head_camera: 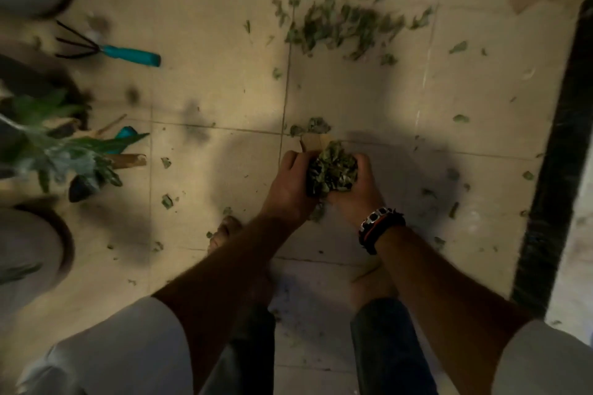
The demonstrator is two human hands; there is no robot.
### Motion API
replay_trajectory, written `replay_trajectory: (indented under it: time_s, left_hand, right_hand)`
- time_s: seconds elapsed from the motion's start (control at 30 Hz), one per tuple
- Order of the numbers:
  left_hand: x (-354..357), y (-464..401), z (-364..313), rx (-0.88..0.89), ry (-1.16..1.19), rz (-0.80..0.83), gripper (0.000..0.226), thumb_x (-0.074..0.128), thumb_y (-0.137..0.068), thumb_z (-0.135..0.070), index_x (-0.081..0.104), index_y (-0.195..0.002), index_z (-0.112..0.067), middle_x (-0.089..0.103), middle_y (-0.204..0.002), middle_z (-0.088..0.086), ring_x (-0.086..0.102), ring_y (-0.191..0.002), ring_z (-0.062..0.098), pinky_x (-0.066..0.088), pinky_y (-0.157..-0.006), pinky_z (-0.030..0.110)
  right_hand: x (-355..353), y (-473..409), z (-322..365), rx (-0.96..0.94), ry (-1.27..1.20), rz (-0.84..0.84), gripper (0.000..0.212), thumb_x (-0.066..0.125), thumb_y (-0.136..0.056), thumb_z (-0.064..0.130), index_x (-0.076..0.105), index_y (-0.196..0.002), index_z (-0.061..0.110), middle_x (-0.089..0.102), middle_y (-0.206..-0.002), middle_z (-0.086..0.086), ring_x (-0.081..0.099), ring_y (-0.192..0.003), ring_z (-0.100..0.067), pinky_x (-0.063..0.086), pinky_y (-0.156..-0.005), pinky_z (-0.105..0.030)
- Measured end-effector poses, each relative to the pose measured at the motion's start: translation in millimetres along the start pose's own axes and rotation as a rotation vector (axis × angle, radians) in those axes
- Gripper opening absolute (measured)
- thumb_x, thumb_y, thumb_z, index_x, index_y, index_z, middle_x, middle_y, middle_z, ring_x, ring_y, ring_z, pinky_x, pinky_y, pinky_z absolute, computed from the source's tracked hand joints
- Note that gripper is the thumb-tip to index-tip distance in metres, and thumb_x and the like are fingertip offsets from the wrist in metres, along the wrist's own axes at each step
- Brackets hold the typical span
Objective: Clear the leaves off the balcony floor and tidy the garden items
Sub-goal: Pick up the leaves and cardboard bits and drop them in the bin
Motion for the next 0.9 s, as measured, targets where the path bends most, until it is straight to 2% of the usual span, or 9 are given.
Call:
replay_trajectory:
  time_s: [0.07,0.17,0.4,0.5,0.63,0.73,0.8,0.87,0.9]
  left_hand:
    - [-28,15,-37,0.025,0.003,0.012,0.062,0.076,-0.074,-0.006,0.053,-0.131,-0.008,0.048,-0.114,0.01,0.051,-0.099,0.019,0.042,-0.081,0.019]
    - [-82,40,-108,0.019,0.007,0.035,0.063,0.077,-0.075,-0.008,0.052,-0.132,-0.008,0.047,-0.118,0.01,0.05,-0.099,0.017,0.037,-0.083,0.013]
    - [-242,119,-308,0.09,-0.026,0.055,0.065,0.076,-0.076,-0.009,0.049,-0.135,-0.004,0.048,-0.123,0.015,0.052,-0.108,0.029,0.043,-0.089,0.027]
    - [-306,150,-382,0.15,-0.045,0.0,0.065,0.077,-0.074,-0.008,0.05,-0.133,-0.002,0.05,-0.122,0.019,0.05,-0.111,0.034,0.041,-0.091,0.031]
    - [-371,187,-456,0.223,-0.06,-0.047,0.064,0.077,-0.075,-0.013,0.05,-0.133,-0.008,0.049,-0.12,0.013,0.05,-0.106,0.025,0.045,-0.087,0.033]
    - [-410,214,-495,0.258,-0.06,-0.113,0.058,0.079,-0.072,-0.019,0.053,-0.124,-0.017,0.049,-0.112,0.006,0.059,-0.09,0.025,0.054,-0.067,0.035]
    - [-431,230,-510,0.248,-0.091,-0.174,0.062,0.081,-0.069,-0.019,0.052,-0.123,-0.017,0.045,-0.109,0.002,0.057,-0.09,0.023,0.052,-0.061,0.033]
    - [-447,252,-522,0.24,-0.104,-0.247,0.067,0.083,-0.064,-0.016,0.051,-0.123,-0.015,0.044,-0.108,0.002,0.058,-0.09,0.025,0.049,-0.058,0.028]
    - [-453,264,-528,0.23,-0.097,-0.28,0.067,0.083,-0.063,-0.016,0.051,-0.122,-0.016,0.046,-0.108,0.003,0.06,-0.089,0.027,0.049,-0.057,0.028]
  right_hand:
    - [-21,37,34,-0.008,-0.024,-0.019,0.058,0.077,-0.072,0.003,0.042,-0.111,0.029,0.058,-0.092,0.019,0.056,-0.077,0.01,0.045,-0.058,-0.007]
    - [-55,100,94,-0.014,-0.067,-0.023,0.057,0.076,-0.071,0.0,0.044,-0.109,0.029,0.058,-0.09,0.02,0.055,-0.076,0.012,0.045,-0.058,-0.007]
    - [-148,287,263,-0.085,-0.122,-0.001,0.057,0.075,-0.073,-0.001,0.044,-0.113,0.027,0.06,-0.095,0.013,0.06,-0.086,-0.007,0.044,-0.055,-0.008]
    - [-181,358,330,-0.153,-0.125,-0.034,0.056,0.077,-0.073,0.002,0.046,-0.112,0.028,0.058,-0.093,0.016,0.056,-0.081,-0.001,0.044,-0.054,-0.006]
    - [-212,430,394,-0.215,-0.135,-0.055,0.063,0.08,-0.069,0.008,0.049,-0.121,0.027,0.063,-0.105,0.006,0.06,-0.096,-0.017,0.054,-0.074,-0.031]
    - [-224,474,428,-0.293,-0.139,-0.044,0.067,0.081,-0.059,0.008,0.052,-0.115,0.028,0.066,-0.103,-0.002,0.065,-0.094,-0.026,0.059,-0.072,-0.044]
    - [-228,492,447,-0.357,-0.152,-0.012,0.07,0.079,-0.05,0.008,0.053,-0.111,0.029,0.068,-0.101,-0.004,0.067,-0.093,-0.028,0.058,-0.071,-0.053]
    - [-229,513,463,-0.408,-0.161,0.047,0.069,0.076,-0.052,0.0,0.053,-0.111,0.026,0.068,-0.101,-0.005,0.066,-0.093,-0.026,0.058,-0.075,-0.054]
    - [-229,523,470,-0.437,-0.148,0.072,0.068,0.075,-0.055,-0.005,0.052,-0.112,0.024,0.067,-0.1,-0.004,0.066,-0.092,-0.023,0.058,-0.077,-0.049]
Point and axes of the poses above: each hand's wrist, its own y-axis away from the middle knuckle, its own x-axis out of the palm, z = x × y, the point moved 4 cm from there along -y, towards the middle knuckle
